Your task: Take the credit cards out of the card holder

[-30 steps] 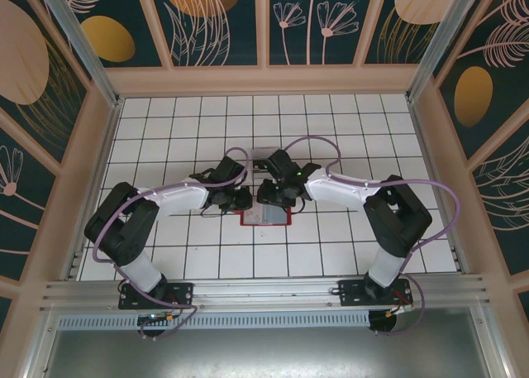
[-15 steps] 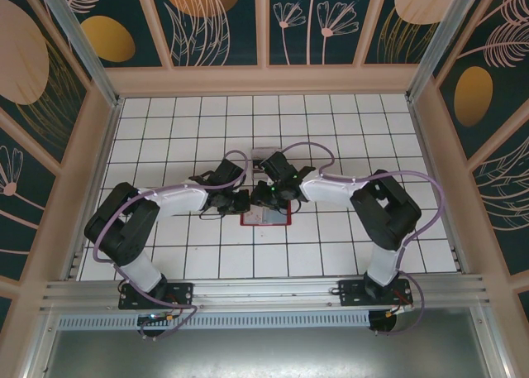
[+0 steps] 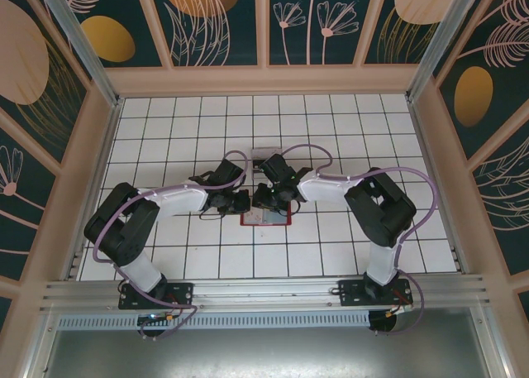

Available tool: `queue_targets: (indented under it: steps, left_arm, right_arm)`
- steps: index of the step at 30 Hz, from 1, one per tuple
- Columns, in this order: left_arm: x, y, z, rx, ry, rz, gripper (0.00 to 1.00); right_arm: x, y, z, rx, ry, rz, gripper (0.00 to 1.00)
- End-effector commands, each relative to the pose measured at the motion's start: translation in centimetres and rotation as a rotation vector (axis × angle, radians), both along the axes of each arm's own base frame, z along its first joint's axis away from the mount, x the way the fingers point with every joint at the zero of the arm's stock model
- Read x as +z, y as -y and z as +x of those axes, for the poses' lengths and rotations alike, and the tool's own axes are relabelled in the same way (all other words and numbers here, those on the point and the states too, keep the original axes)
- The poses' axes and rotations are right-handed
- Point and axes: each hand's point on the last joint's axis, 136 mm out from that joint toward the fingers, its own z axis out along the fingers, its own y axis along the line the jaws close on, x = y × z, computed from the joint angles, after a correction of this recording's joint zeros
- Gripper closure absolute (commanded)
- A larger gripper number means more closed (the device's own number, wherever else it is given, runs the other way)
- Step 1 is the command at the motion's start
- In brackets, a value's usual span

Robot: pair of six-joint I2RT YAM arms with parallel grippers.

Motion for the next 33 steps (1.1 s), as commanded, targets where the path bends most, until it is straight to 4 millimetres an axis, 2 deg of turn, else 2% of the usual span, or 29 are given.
queue_targets:
  steps: [1, 6, 18, 24, 33]
  left_arm:
    - [-1.0, -1.0, -0.9, 0.011, -0.032, 0.043, 0.87]
    - [-1.0, -1.0, -0.9, 0.011, -0.034, 0.045, 0.86]
    - [-1.1, -1.3, -0.9, 0.015, -0.033, 0.066, 0.86]
    - [-1.1, -1.2, -0.8, 0.013, -0.034, 0.065, 0.86]
    - [-1.0, -1.2, -0.7, 0.016, -0.030, 0.064, 0.86]
  right_arm:
    - [-1.6, 2.4, -0.1, -0.016, 0.001, -0.144, 0.73]
    - [-1.3, 3.0, 0.0, -0.012, 0.014, -0.176, 0.74]
    - [0.5, 1.9, 0.4, -0.007, 0.041, -0.123, 0.77]
    - [0.6, 1.0, 0.1, -0.001, 0.022, -0.053, 0.79]
    - [1.9, 1.3, 0.0, -0.007, 0.048, -0.052, 0.80]
